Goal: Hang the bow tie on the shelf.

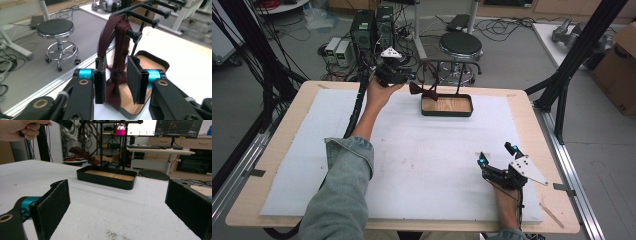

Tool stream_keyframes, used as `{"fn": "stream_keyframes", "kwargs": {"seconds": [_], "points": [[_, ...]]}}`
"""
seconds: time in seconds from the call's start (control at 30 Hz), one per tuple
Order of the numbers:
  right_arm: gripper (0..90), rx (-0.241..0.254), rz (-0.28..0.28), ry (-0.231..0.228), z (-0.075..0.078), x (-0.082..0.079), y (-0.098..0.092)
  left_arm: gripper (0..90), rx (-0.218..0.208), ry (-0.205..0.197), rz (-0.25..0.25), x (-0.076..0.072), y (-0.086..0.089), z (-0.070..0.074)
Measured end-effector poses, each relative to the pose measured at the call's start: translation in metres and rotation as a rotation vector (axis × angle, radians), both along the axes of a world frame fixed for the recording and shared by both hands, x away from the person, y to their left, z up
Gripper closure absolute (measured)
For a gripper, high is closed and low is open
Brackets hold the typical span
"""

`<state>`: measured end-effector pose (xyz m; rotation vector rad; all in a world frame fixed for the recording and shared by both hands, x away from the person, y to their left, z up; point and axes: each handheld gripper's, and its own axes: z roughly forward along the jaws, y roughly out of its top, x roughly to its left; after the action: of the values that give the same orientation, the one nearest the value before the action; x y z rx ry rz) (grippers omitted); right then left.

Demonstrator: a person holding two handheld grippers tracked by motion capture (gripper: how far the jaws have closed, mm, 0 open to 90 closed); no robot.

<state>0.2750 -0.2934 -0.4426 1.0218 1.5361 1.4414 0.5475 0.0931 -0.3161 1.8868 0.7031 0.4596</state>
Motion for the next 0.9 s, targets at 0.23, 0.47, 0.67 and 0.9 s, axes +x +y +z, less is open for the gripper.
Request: {"fn": "stream_keyframes", "kwargs": {"seconds": [0.23,0.47,0.67,0.9], "points": [[5.0,0.0,-0.002,-0.001,0.0,0.0,0.0,61.5,0.036,-0.04,-0.023,-0.015,0.004,0.007],[5.0,0.0,-0.003,-0.001,0.0,0.0,0.0,55.6,0.024,-0.082,-0.035,-0.038,0.023,0.018],[5.0,0.001,-0.005,0.001,0.0,0.0,0.0,49.3,0.031,-0.109,-0.029,-0.061,0.043,0.028],[5.0,-0.002,-0.007,0.004,0.0,0.0,0.0,35.1,0.006,-0.112,0.021,-0.083,0.07,0.034]]}}
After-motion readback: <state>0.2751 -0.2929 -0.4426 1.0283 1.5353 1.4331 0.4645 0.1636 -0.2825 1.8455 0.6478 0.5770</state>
